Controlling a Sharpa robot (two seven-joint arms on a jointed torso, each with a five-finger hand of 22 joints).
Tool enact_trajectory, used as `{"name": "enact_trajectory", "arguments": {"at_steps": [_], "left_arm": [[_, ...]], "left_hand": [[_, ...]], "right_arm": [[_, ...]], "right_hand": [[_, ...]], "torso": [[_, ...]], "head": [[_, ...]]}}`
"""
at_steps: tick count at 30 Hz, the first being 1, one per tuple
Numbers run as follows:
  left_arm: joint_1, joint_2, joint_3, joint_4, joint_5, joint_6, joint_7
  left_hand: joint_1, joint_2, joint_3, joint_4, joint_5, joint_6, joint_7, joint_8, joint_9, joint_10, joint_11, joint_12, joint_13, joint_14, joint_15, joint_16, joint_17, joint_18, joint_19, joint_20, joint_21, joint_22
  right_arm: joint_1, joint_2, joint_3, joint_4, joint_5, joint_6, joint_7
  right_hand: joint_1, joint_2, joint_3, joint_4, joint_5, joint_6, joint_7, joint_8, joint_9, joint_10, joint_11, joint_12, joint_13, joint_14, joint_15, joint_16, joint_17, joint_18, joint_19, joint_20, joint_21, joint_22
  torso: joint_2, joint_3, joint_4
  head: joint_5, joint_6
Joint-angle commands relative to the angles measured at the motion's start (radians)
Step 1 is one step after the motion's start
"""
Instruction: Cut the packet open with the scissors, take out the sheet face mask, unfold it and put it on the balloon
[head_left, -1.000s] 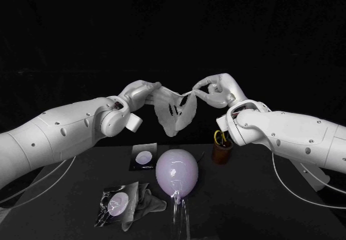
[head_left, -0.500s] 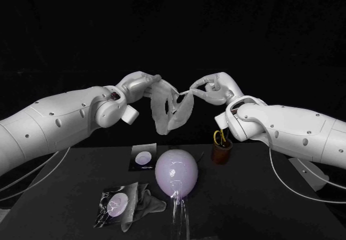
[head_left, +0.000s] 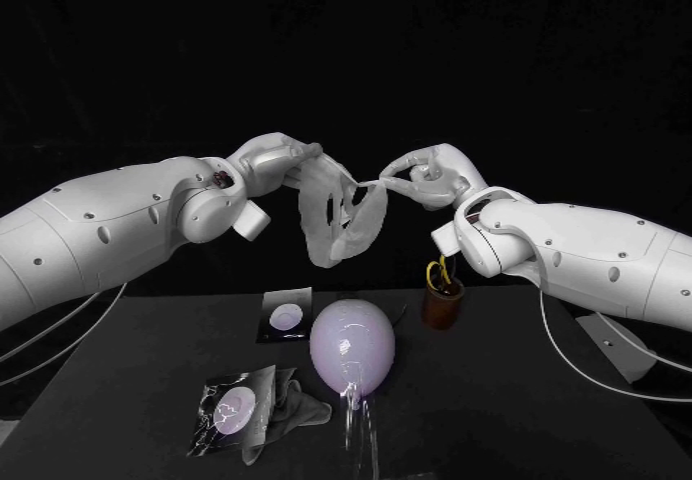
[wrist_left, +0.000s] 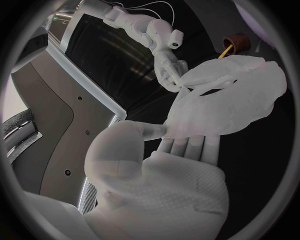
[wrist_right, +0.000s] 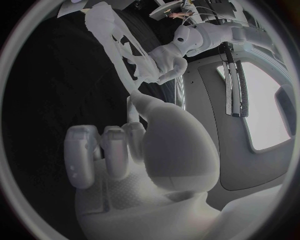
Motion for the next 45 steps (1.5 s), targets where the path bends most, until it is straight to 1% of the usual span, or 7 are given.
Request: {"name": "enact_trajectory", "arguments": {"at_steps": [1,14,28,39,41,43,45], "left_arm": [[0.005,0.0,0.001,0.007,-0.02,0.076,-0.034],[0.008,0.003,0.0,0.038,0.145,0.123,-0.092],[0.009,0.004,0.0,0.039,0.19,0.144,-0.149],[0.01,0.006,0.0,0.037,0.195,0.169,-0.183],[0.01,0.006,0.0,0.036,0.196,0.171,-0.186],[0.011,0.007,0.0,0.035,0.199,0.171,-0.189],[0.011,0.007,0.0,0.034,0.201,0.17,-0.191]], "left_hand": [[0.017,-0.002,-0.002,0.007,0.003,0.006,0.004,-0.004,0.001,0.007,0.001,0.0,-0.001,0.004,-0.005,0.002,0.001,0.014,0.007,0.0,0.005,0.001],[0.055,-0.006,-0.019,0.021,0.003,0.018,0.0,-0.002,0.007,0.023,-0.004,0.003,0.0,0.019,-0.011,0.008,0.004,0.019,0.079,-0.016,0.041,0.009],[0.065,0.0,-0.034,0.021,0.004,0.024,-0.005,-0.001,0.012,0.034,-0.009,0.002,0.0,0.032,-0.017,0.011,0.007,0.019,0.157,-0.044,0.074,0.012],[0.068,0.001,-0.037,0.021,0.004,0.022,-0.005,-0.002,0.013,0.033,-0.01,0.0,0.0,0.036,-0.02,0.012,0.008,0.019,0.183,-0.051,0.083,0.011],[0.069,0.001,-0.037,0.021,0.004,0.022,-0.005,-0.002,0.013,0.033,-0.01,0.0,0.0,0.036,-0.02,0.012,0.009,0.019,0.187,-0.052,0.084,0.011],[0.069,0.002,-0.038,0.021,0.004,0.021,-0.006,-0.002,0.014,0.032,-0.01,0.0,0.0,0.037,-0.021,0.012,0.009,0.019,0.2,-0.055,0.088,0.011],[0.07,0.002,-0.038,0.021,0.004,0.021,-0.006,-0.003,0.014,0.032,-0.01,0.0,0.0,0.038,-0.021,0.012,0.009,0.019,0.201,-0.056,0.089,0.011]], "right_arm": [[0.0,0.008,-0.002,-0.005,0.04,0.07,0.009],[-0.02,0.045,-0.014,-0.035,0.145,0.057,0.017],[-0.091,0.049,-0.019,-0.05,0.21,0.075,0.03],[-0.114,0.049,-0.021,-0.054,0.235,0.108,0.032],[-0.117,0.049,-0.021,-0.056,0.236,0.115,0.031],[-0.12,0.049,-0.022,-0.058,0.239,0.124,0.03],[-0.122,0.048,-0.022,-0.061,0.242,0.129,0.029]], "right_hand": [[0.012,0.0,0.001,-0.005,0.002,0.004,-0.001,0.004,0.001,0.074,-0.001,-0.005,0.186,0.106,-0.002,0.007,0.263,-0.009,0.08,-0.005,-0.009,0.246],[0.003,0.0,-0.003,-0.005,0.002,-0.007,0.001,0.007,0.004,0.067,0.002,-0.032,0.174,0.106,0.001,0.007,0.263,-0.002,0.062,-0.004,-0.04,0.236],[-0.004,0.002,-0.011,-0.006,0.002,-0.026,0.005,0.008,0.007,0.054,0.005,-0.081,0.153,0.106,0.003,0.007,0.263,0.008,0.039,-0.002,-0.079,0.223],[-0.024,0.006,-0.05,0.011,0.002,-0.184,0.091,-0.086,-0.035,-0.163,0.08,-0.574,-0.059,-0.008,0.066,-0.182,0.099,0.077,-0.183,0.045,-0.436,0.104],[-0.017,0.007,-0.046,0.014,0.002,-0.21,0.107,-0.109,-0.045,-0.304,0.093,-0.861,-0.206,-0.102,0.08,-0.313,-0.003,0.109,-0.298,0.061,-0.618,0.036],[-0.011,-0.001,-0.036,0.02,0.005,-0.23,0.117,-0.128,-0.053,-0.349,0.104,-0.942,-0.287,-0.249,0.091,-0.528,-0.166,0.151,-0.44,0.075,-0.858,-0.064],[-0.008,0.002,-0.014,0.03,0.001,-0.235,0.127,-0.136,-0.056,-0.396,0.114,-1.034,-0.376,-0.364,0.103,-0.689,-0.28,0.155,-0.478,0.085,-0.924,-0.104]], "torso": [[0.001,0.0004,0.0008],[0.002,-0.0006,0.0001],[0.003,0.0002,-0.0006],[0.002,0.0006,-0.0001],[0.002,0.0004,-0.0006],[0.002,0.0001,-0.0005],[0.002,-0.0001,-0.0002]], "head": [[-0.001,0.004],[-0.002,0.003],[-0.009,-0.011],[-0.014,-0.015],[-0.015,-0.016],[-0.015,-0.016],[-0.015,-0.016]]}}
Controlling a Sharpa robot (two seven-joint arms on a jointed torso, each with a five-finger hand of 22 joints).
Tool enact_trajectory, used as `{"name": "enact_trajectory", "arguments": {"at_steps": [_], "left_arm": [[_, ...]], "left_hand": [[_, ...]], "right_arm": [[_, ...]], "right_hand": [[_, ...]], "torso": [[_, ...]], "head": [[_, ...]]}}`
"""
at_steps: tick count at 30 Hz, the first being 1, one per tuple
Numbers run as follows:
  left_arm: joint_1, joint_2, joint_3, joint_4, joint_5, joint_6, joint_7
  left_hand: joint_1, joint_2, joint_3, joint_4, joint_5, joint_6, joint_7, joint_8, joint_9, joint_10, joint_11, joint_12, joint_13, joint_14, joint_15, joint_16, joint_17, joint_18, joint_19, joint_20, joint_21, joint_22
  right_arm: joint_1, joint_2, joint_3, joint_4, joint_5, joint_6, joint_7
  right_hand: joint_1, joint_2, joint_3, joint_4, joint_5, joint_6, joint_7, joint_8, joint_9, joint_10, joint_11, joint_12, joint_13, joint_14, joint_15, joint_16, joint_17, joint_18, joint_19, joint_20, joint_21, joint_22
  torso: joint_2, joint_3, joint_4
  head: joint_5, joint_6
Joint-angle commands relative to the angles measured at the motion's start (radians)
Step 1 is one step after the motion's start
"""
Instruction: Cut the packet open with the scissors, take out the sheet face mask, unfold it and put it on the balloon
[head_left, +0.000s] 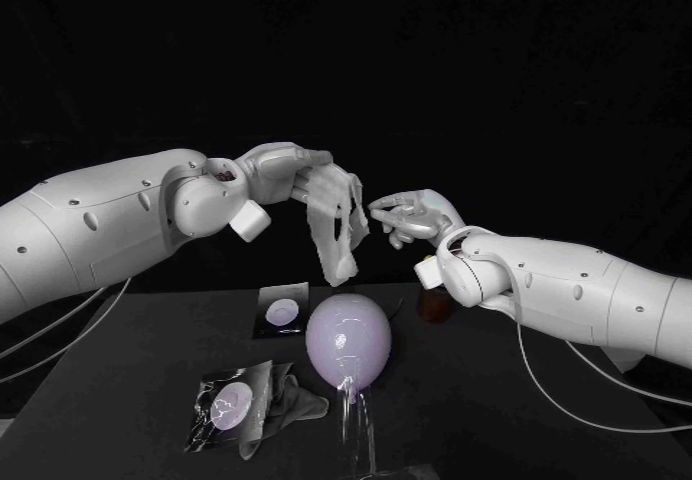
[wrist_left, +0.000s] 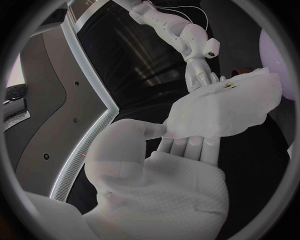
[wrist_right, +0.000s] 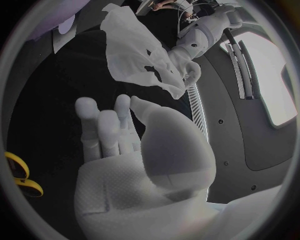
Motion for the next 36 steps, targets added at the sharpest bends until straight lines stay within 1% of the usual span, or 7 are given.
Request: {"name": "enact_trajectory", "arguments": {"at_steps": [1,18,20,21,25,30,36], "left_arm": [[0.003,0.003,0.001,-0.001,0.021,0.022,-0.015],[0.003,-0.001,0.001,-0.004,0.028,0.023,-0.026],[0.003,-0.001,0.001,-0.004,0.028,0.023,-0.027],[0.003,-0.001,0.001,-0.004,0.028,0.023,-0.027],[0.003,-0.003,0.001,-0.005,0.028,0.022,-0.027],[0.003,-0.004,0.001,-0.003,0.028,0.022,-0.027],[0.003,-0.006,0.001,0.0,0.028,0.022,-0.028]], "left_hand": [[0.01,0.001,-0.008,-0.001,0.004,0.003,0.002,-0.002,0.001,0.002,-0.001,0.0,0.0,0.008,0.0,0.004,0.001,0.019,0.006,0.0,0.004,0.0],[0.011,0.001,-0.008,0.0,0.004,0.003,0.001,-0.003,0.001,0.001,-0.001,0.0,0.0,0.01,-0.001,0.005,0.002,0.019,0.016,-0.003,0.007,0.0],[0.011,0.001,-0.008,0.0,0.004,0.003,0.001,-0.003,0.001,0.001,-0.001,0.0,0.0,0.01,-0.001,0.005,0.002,0.019,0.016,-0.003,0.007,0.0],[0.011,0.001,-0.009,0.0,0.004,0.003,0.001,-0.003,0.001,0.001,-0.002,0.0,0.0,0.01,-0.001,0.005,0.002,0.019,0.018,-0.003,0.007,0.0],[0.011,0.001,-0.009,0.0,0.004,0.003,0.001,-0.003,0.001,0.001,-0.002,0.0,0.0,0.01,-0.001,0.005,0.002,0.019,0.018,-0.003,0.007,0.0],[0.011,0.001,-0.009,0.0,0.004,0.003,0.001,-0.003,0.001,0.001,-0.002,0.0,0.0,0.01,-0.001,0.005,0.002,0.019,0.019,-0.003,0.008,0.0],[0.011,0.001,-0.009,0.0,0.004,0.003,0.001,-0.003,0.001,0.001,-0.002,0.0,0.0,0.01,-0.001,0.005,0.002,0.019,0.019,-0.003,0.008,0.0]], "right_arm": [[-0.004,-0.001,0.0,-0.005,0.017,0.048,0.012],[-0.046,-0.04,-0.003,-0.007,0.048,0.089,0.018],[-0.055,-0.048,-0.003,0.002,0.052,0.093,0.021],[-0.059,-0.051,-0.003,0.007,0.051,0.095,0.023],[-0.077,-0.057,-0.003,0.025,0.032,0.103,0.027],[-0.092,-0.052,-0.004,0.042,0.015,0.112,0.031],[-0.099,-0.034,-0.004,0.042,0.007,0.114,0.039]], "right_hand": [[0.011,-0.001,0.032,0.012,0.008,-0.008,0.013,-0.012,-0.004,-0.053,0.019,-0.137,-0.138,-0.128,0.014,-0.181,-0.128,0.021,-0.065,0.016,-0.118,-0.067],[0.024,-0.028,0.055,0.006,0.001,-0.035,0.042,-0.056,-0.008,-0.053,0.075,-0.398,-0.712,-0.275,0.088,-0.67,-0.501,0.014,-0.142,0.085,-0.437,-0.373],[0.016,-0.049,0.035,0.0,0.005,-0.052,0.053,-0.067,-0.011,-0.088,0.086,-0.398,-0.752,-0.327,0.116,-0.731,-0.54,0.004,-0.198,0.101,-0.494,-0.415],[0.0,-0.087,0.001,-0.005,0.004,-0.071,0.058,-0.078,-0.015,-0.112,0.099,-0.399,-0.773,-0.37,0.133,-0.77,-0.564,-0.007,-0.245,0.114,-0.538,-0.447],[-0.008,-0.125,-0.079,-0.022,0.002,-0.135,0.074,-0.111,-0.024,-0.196,0.122,-0.398,-0.837,-0.478,0.164,-0.872,-0.638,-0.019,-0.35,0.148,-0.638,-0.543],[0.003,-0.118,-0.135,-0.036,0.001,-0.225,0.083,-0.136,-0.05,-0.261,0.13,-0.398,-0.888,-0.625,0.172,-0.94,-0.748,-0.031,-0.449,0.17,-0.636,-0.629],[0.02,-0.094,-0.19,-0.048,0.001,-0.256,0.089,-0.14,-0.054,-0.296,0.136,-0.399,-0.926,-0.648,0.18,-0.959,-0.794,-0.035,-0.512,0.172,-0.639,-0.734]], "torso": [[0.0,-0.0008,0.0002],[0.0,-0.001,0.0004],[0.0,-0.0009,-0.0006],[0.0,-0.0007,-0.0008],[-0.001,0.0002,0.0001],[0.0,0.0001,0.0015],[0.0,-0.0015,0.0019]], "head": [[0.0,-0.001],[-0.002,-0.007],[-0.003,-0.006],[-0.003,-0.007],[-0.004,-0.006],[-0.006,-0.005],[-0.005,-0.004]]}}
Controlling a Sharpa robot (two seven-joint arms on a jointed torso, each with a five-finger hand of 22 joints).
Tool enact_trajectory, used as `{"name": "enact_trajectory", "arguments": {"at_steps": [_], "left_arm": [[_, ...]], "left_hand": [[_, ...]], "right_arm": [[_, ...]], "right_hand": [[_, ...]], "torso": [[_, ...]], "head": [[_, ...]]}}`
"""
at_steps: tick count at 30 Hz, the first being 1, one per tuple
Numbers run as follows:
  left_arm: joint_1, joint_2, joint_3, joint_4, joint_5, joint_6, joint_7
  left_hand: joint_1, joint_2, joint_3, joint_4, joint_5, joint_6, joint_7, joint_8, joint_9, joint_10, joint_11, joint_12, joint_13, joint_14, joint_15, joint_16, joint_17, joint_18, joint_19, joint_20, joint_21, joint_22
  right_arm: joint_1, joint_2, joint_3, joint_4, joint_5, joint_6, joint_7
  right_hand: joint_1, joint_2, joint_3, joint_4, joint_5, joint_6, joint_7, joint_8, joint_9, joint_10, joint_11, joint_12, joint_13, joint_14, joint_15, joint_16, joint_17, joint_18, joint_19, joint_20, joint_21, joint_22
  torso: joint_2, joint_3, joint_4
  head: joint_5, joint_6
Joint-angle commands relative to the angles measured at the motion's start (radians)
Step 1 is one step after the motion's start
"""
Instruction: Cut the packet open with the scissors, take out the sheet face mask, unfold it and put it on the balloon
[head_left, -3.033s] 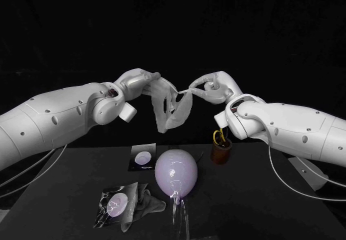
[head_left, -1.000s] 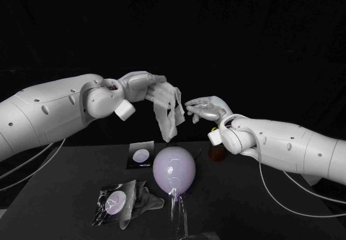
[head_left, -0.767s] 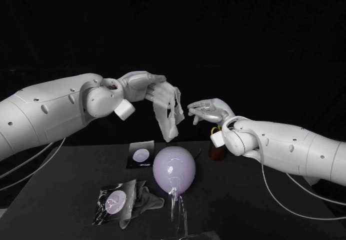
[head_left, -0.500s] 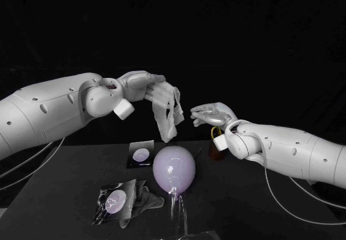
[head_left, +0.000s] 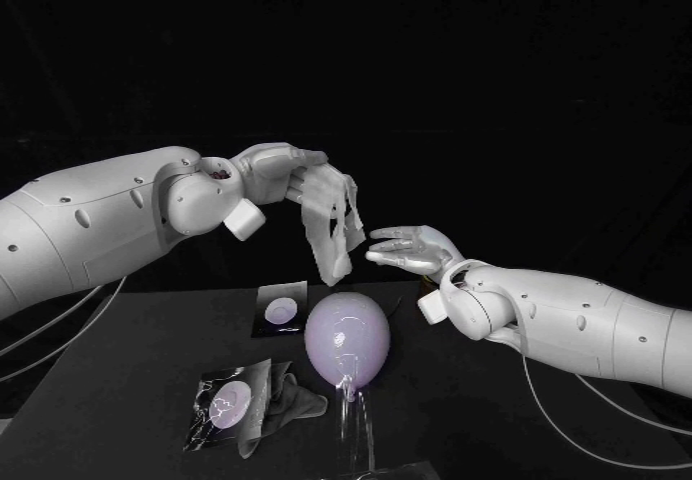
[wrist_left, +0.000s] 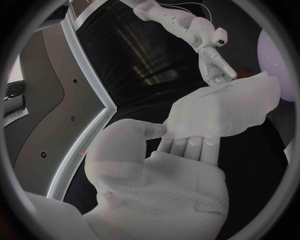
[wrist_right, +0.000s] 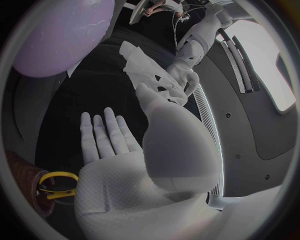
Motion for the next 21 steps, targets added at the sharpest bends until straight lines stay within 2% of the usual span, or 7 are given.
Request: {"name": "enact_trajectory", "arguments": {"at_steps": [1,6,8,10,13,14,21], "left_arm": [[0.002,0.0,0.001,0.004,0.011,0.014,0.004],[0.002,-0.001,0.001,0.005,0.011,0.014,0.004],[0.002,-0.001,0.001,0.007,0.011,0.015,0.003],[0.002,-0.001,0.001,0.008,0.011,0.016,0.003],[0.002,-0.002,0.001,0.01,0.011,0.018,0.002],[0.002,-0.002,0.001,0.011,0.011,0.018,0.002],[0.002,-0.002,0.001,0.013,0.011,0.02,0.001]], "left_hand": [[0.008,0.0,-0.006,0.002,0.006,0.003,0.002,-0.003,0.001,0.001,-0.002,0.0,0.0,0.003,-0.001,0.005,0.002,0.019,0.008,0.0,0.004,0.0],[0.008,0.0,-0.006,0.002,0.006,0.003,0.002,-0.003,0.001,0.001,-0.002,0.0,0.0,0.003,-0.001,0.005,0.002,0.019,0.008,0.0,0.004,0.0],[0.008,0.0,-0.006,0.002,0.006,0.003,0.001,-0.003,0.001,0.001,-0.002,0.0,0.0,0.003,-0.001,0.005,0.002,0.019,0.01,0.0,0.004,0.0],[0.008,0.0,-0.006,0.002,0.006,0.003,0.001,-0.003,0.001,0.001,-0.002,0.0,0.0,0.003,-0.001,0.005,0.002,0.019,0.01,0.0,0.004,0.0],[0.008,0.0,-0.006,0.002,0.006,0.003,0.001,-0.003,0.001,0.001,-0.002,0.0,0.0,0.003,-0.001,0.005,0.002,0.019,0.01,0.0,0.004,0.0],[0.008,0.0,-0.006,0.002,0.006,0.003,0.001,-0.003,0.001,0.001,-0.002,0.0,0.0,0.003,-0.001,0.005,0.002,0.019,0.01,0.0,0.004,0.0],[0.008,0.0,-0.006,0.002,0.006,0.003,0.001,-0.003,0.001,0.001,-0.002,0.0,0.0,0.003,-0.001,0.005,0.002,0.019,0.011,0.0,0.005,0.0]], "right_arm": [[-0.002,0.01,0.001,-0.002,-0.023,0.027,0.029],[-0.004,0.023,0.001,-0.006,-0.022,0.022,0.038],[-0.004,0.03,0.001,-0.006,-0.016,0.018,0.046],[-0.004,0.032,0.001,-0.005,-0.013,0.016,0.05],[-0.004,0.038,0.001,-0.002,-0.004,0.013,0.059],[-0.004,0.04,0.001,-0.002,0.001,0.011,0.064],[-0.001,0.052,0.002,-0.007,0.021,0.002,0.083]], "right_hand": [[0.006,0.01,-0.015,-0.003,-0.002,-0.009,0.085,-0.004,-0.001,-0.008,0.001,-0.004,-0.009,-0.006,0.003,-0.005,-0.01,-0.011,-0.016,0.0,-0.005,-0.028],[0.01,0.021,-0.036,-0.006,-0.002,-0.01,0.088,-0.002,0.001,-0.006,0.004,-0.004,-0.02,0.0,0.006,-0.006,-0.02,-0.011,-0.023,0.001,-0.006,-0.055],[0.016,0.041,-0.063,-0.008,-0.002,0.026,0.086,0.011,0.019,0.036,0.005,0.001,-0.026,0.05,0.007,0.002,-0.014,-0.006,-0.022,0.001,-0.005,-0.085],[0.019,0.048,-0.071,-0.009,-0.002,0.051,0.084,0.02,0.03,0.052,0.005,0.002,-0.027,0.072,0.007,0.006,-0.012,-0.004,-0.019,0.001,-0.005,-0.095],[0.023,0.061,-0.086,-0.01,-0.002,0.095,0.077,0.036,0.048,0.065,0.003,0.002,-0.027,0.097,0.005,0.009,-0.013,-0.001,-0.017,0.001,-0.005,-0.111],[0.023,0.069,-0.089,-0.009,-0.002,0.11,0.067,0.044,0.051,0.077,-0.004,0.005,-0.026,0.111,-0.001,0.012,-0.011,-0.002,-0.016,0.001,-0.005,-0.117],[0.033,0.119,-0.095,-0.002,-0.002,0.163,0.041,0.071,0.059,0.127,-0.009,0.012,-0.026,0.207,-0.005,0.033,0.004,0.008,0.002,0.0,-0.003,-0.138]], "torso": [[0.001,-0.0012,0.0011],[0.001,-0.0007,0.0],[0.001,-0.0007,-0.0003],[0.001,-0.0006,-0.0004],[0.0,-0.0006,-0.0004],[0.0,-0.0005,-0.0004],[0.0,-0.0008,0.0003]], "head": [[0.0,0.0],[0.002,-0.001],[0.002,-0.003],[0.002,-0.003],[0.003,-0.005],[0.003,-0.005],[0.004,-0.004]]}}
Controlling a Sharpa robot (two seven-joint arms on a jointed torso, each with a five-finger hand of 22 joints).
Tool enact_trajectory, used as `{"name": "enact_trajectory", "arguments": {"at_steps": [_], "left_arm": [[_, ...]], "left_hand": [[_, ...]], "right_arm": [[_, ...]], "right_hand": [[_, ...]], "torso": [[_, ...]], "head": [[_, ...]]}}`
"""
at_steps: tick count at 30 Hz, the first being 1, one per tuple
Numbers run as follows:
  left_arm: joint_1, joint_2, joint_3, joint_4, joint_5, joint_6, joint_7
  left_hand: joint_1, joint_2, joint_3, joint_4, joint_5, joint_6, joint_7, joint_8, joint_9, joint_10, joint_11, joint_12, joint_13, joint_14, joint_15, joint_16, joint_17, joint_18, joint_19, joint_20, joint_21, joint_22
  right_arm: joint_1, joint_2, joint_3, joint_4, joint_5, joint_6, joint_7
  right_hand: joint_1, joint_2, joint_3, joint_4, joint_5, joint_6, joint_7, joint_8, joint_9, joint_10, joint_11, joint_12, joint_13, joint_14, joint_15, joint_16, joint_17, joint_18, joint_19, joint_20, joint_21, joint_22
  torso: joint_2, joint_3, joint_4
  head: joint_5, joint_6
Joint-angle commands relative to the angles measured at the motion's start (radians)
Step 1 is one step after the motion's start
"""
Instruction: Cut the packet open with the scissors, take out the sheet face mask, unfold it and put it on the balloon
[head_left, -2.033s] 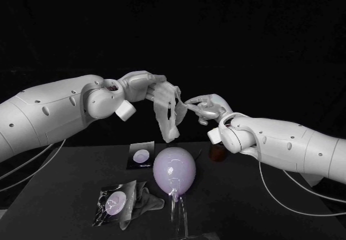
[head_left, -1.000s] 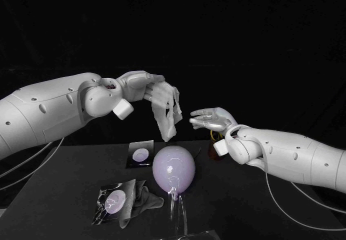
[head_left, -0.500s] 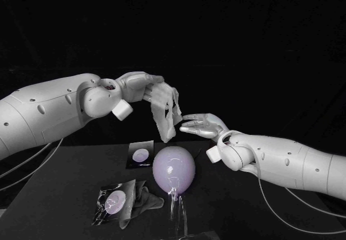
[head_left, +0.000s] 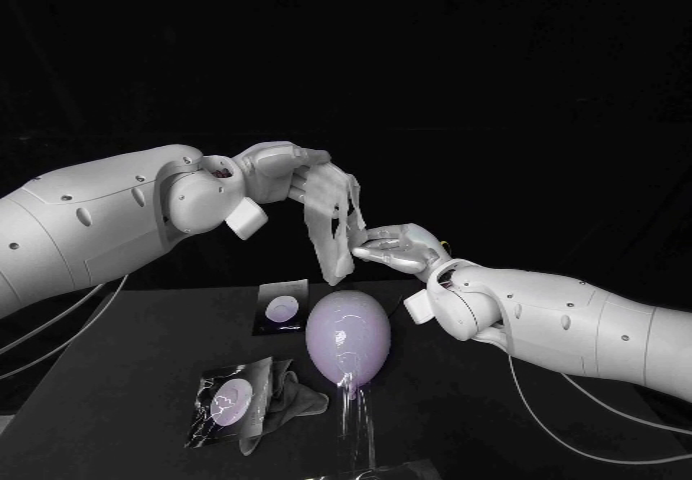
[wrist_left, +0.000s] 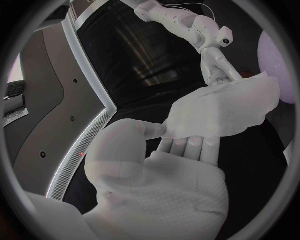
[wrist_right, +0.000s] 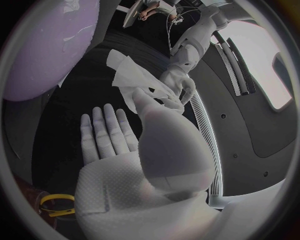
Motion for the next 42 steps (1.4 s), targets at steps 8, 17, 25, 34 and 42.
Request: {"name": "enact_trajectory", "arguments": {"at_steps": [8,17,25,34,42], "left_arm": [[0.002,0.0,0.001,0.006,0.01,0.021,0.003],[0.002,-0.002,0.001,0.008,0.011,0.023,0.003],[0.002,-0.002,0.001,0.007,0.019,0.024,0.002],[0.002,-0.009,-0.001,0.006,0.021,0.014,0.002],[0.002,-0.025,-0.007,0.006,0.02,0.001,0.007]], "left_hand": [[0.008,0.0,-0.006,0.002,0.006,0.003,0.001,-0.003,0.001,0.001,-0.002,0.0,0.0,0.004,-0.001,0.005,0.001,0.019,0.003,0.0,0.005,0.0],[0.008,0.0,-0.007,0.002,0.006,0.003,0.001,-0.003,0.002,0.001,-0.002,0.0,0.0,0.004,-0.002,0.005,0.001,0.019,0.005,-0.001,0.005,0.0],[0.008,0.0,-0.007,0.002,0.006,0.003,0.001,-0.003,0.002,0.001,-0.002,0.0,0.0,0.004,-0.002,0.005,0.001,0.019,0.007,-0.001,0.006,0.0],[0.008,-0.001,-0.007,0.002,0.006,0.003,0.001,-0.003,0.002,0.001,-0.002,0.0,0.0,0.004,-0.002,0.005,0.001,0.019,0.007,-0.001,0.006,0.0],[0.008,-0.001,-0.007,0.003,0.006,0.003,0.001,-0.003,0.002,0.002,-0.002,0.0,0.0,0.004,-0.002,0.005,0.001,0.018,0.008,-0.001,0.006,0.0]], "right_arm": [[0.004,0.01,0.002,0.001,0.03,-0.003,0.056],[0.009,0.012,0.004,0.007,0.056,-0.03,0.071],[0.013,0.012,0.007,0.013,0.1,-0.088,0.092],[0.027,-0.007,0.01,0.02,0.111,-0.13,0.093],[0.087,-0.038,0.011,0.015,-0.019,-0.06,-0.017]], "right_hand": [[0.008,0.047,0.0,0.01,-0.002,0.041,0.004,0.014,-0.002,0.047,-0.01,0.004,-0.001,0.039,-0.006,0.009,-0.009,0.02,0.019,0.001,-0.002,-0.02],[0.034,0.071,0.016,0.01,-0.002,0.083,0.01,0.02,-0.011,0.102,-0.034,0.007,-0.001,0.102,-0.022,0.033,-0.015,0.042,0.08,0.001,0.006,-0.021],[0.088,0.105,0.099,-0.004,-0.007,0.193,-0.017,0.063,-0.005,0.229,-0.078,0.039,0.004,0.214,-0.061,0.087,-0.001,0.059,0.155,-0.011,0.029,-0.029],[0.089,0.108,0.194,-0.04,-0.002,0.264,-0.046,0.122,0.026,0.355,-0.118,0.07,0.008,0.31,-0.098,0.128,0.018,0.056,0.25,-0.049,0.073,-0.017],[0.06,0.087,0.25,-0.064,-0.001,0.263,-0.047,0.137,0.038,0.373,-0.12,0.055,0.002,0.302,-0.098,0.116,0.017,0.055,0.281,-0.055,0.095,-0.006]], "torso": [[0.001,-0.0002,0.0001],[0.0,0.0003,-0.0005],[0.0,0.0005,-0.0003],[-0.001,0.0004,-0.0012],[-0.001,0.0008,-0.0022]], "head": [[0.002,0.002],[0.001,0.002],[0.001,0.001],[0.003,0.0],[0.002,0.001]]}}
